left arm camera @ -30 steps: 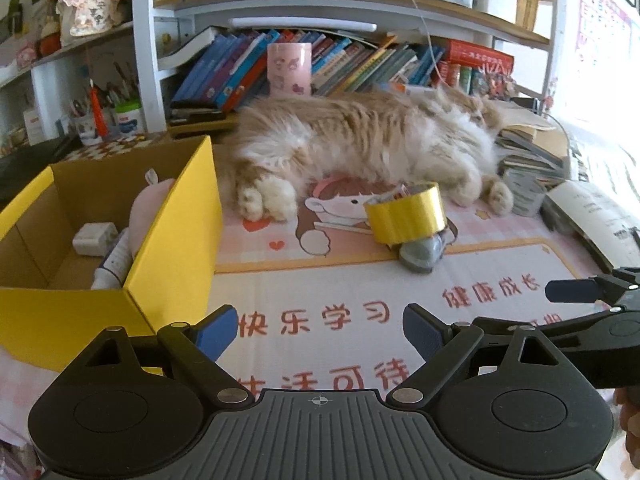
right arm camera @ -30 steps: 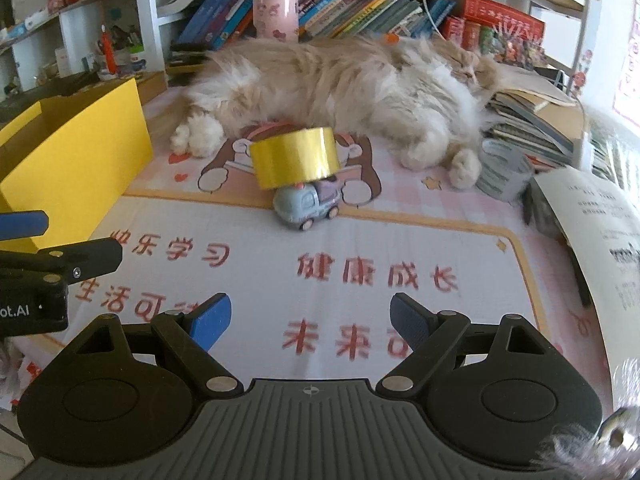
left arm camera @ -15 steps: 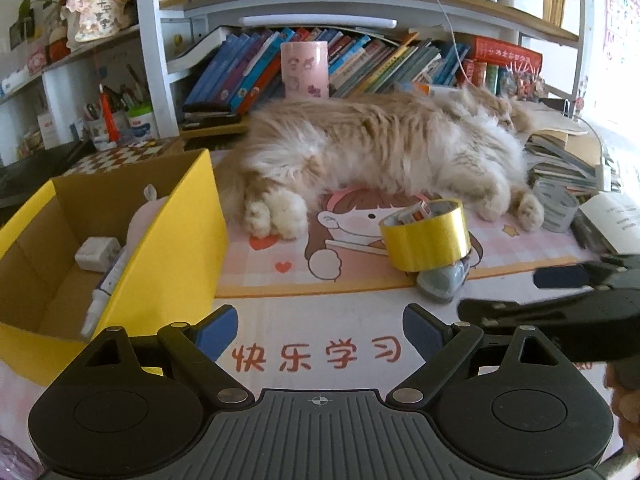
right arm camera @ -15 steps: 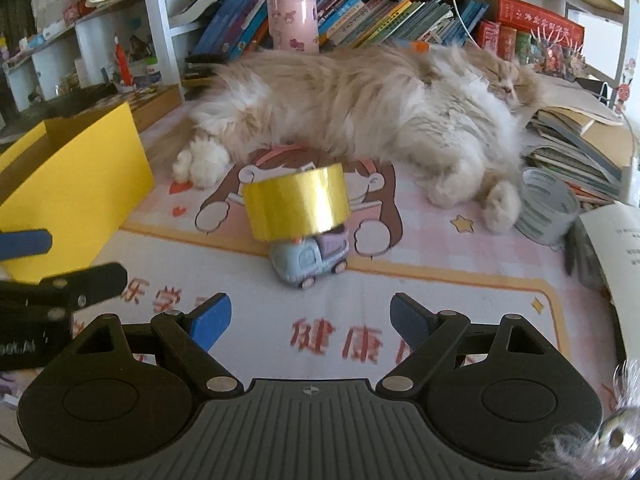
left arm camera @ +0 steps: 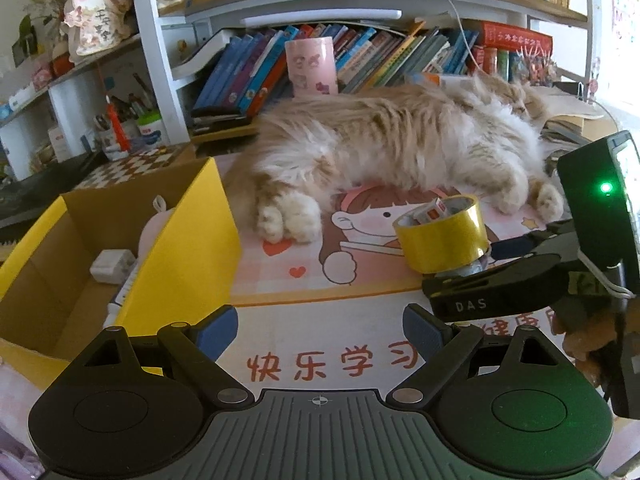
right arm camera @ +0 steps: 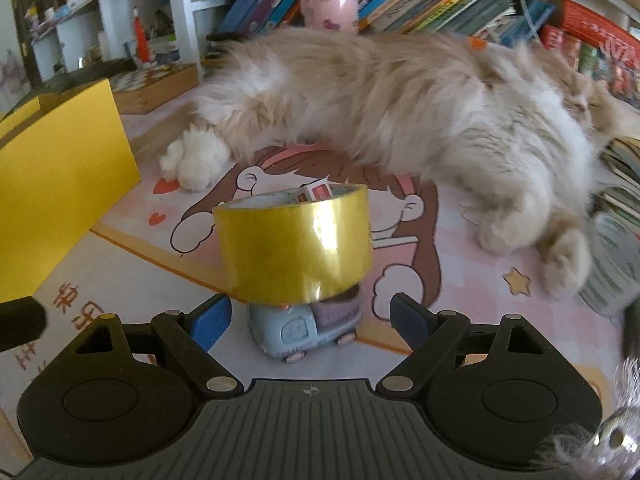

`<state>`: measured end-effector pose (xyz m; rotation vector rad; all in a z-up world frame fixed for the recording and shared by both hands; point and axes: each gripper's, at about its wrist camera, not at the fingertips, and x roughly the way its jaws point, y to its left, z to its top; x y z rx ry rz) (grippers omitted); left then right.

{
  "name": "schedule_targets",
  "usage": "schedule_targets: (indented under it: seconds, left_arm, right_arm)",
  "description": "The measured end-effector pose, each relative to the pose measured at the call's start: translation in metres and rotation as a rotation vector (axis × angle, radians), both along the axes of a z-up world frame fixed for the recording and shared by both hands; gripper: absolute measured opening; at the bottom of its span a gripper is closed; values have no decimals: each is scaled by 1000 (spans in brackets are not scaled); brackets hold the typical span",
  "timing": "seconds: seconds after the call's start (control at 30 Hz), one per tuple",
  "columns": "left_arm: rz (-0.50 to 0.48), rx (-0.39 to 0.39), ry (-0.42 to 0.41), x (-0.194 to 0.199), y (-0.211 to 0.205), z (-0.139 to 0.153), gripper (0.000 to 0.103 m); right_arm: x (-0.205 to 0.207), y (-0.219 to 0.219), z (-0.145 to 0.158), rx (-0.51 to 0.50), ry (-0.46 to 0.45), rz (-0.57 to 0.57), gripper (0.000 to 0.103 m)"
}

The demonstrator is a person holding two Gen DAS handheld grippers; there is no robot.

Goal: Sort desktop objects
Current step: 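Grasp the blue toy truck with the right tool while the left tool grasps the yellow tape roll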

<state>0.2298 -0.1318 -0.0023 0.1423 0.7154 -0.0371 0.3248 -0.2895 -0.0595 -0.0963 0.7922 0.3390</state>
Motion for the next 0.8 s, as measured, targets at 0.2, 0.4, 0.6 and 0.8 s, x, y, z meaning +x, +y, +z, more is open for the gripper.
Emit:
schedule_targets:
  seconds: [0.2,0.4,0.6,0.8]
  left_arm:
    - [2,0,11,4,-2,-2,92]
    - [-41,-25,19,12,-12,-3,92]
    - [-118,-83,28,28,-30,-7,92]
    - [-173,-159,44,59,-52,-14,95]
  right_arm:
    - [3,-2,-7,8,25,46,61]
    - [-18,-18,-3,21,39,19,61]
    - [-49,-51,6,29,39,-87,61]
    - [-72,-79,14,25,44,-186,61]
